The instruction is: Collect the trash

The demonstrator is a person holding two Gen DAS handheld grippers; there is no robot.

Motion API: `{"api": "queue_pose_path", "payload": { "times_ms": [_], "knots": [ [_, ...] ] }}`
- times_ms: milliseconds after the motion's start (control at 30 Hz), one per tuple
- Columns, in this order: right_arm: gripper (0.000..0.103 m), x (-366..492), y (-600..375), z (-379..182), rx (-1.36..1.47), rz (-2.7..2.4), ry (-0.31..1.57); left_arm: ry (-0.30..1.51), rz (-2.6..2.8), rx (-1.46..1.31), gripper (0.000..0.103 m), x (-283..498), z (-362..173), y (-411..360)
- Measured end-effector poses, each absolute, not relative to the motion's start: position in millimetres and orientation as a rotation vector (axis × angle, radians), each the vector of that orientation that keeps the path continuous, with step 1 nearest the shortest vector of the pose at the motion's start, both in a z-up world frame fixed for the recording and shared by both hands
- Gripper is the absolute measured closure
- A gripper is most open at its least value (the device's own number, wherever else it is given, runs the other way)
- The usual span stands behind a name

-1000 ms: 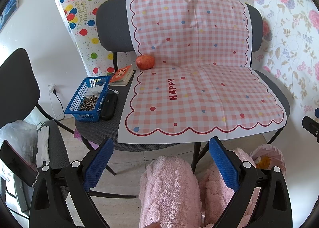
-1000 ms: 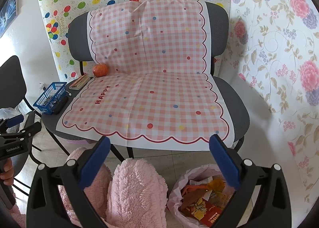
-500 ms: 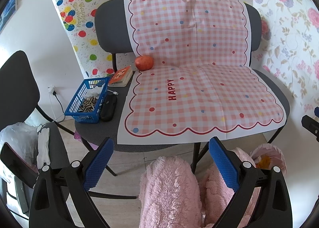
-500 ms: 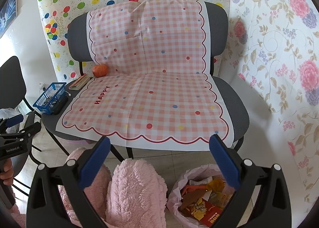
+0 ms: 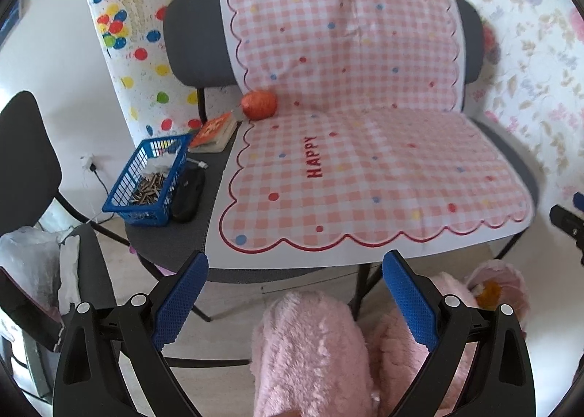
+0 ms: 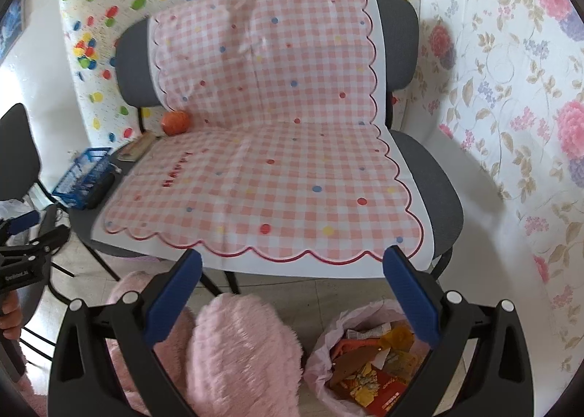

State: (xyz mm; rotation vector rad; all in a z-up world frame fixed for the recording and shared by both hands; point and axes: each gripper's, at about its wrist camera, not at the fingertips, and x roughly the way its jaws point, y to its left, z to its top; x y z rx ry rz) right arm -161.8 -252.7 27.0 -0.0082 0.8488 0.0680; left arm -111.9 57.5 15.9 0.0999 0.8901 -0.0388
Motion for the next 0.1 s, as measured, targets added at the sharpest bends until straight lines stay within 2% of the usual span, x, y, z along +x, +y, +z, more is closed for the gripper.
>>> {"api": "queue_pose_path", "payload": {
  "times_ms": [100],
  "knots": [
    [0.006,-132,-268,5,-0.012,0.038,0.871,0.922,-0.043,0.072,0.008,-95,1,58]
  ]
}}
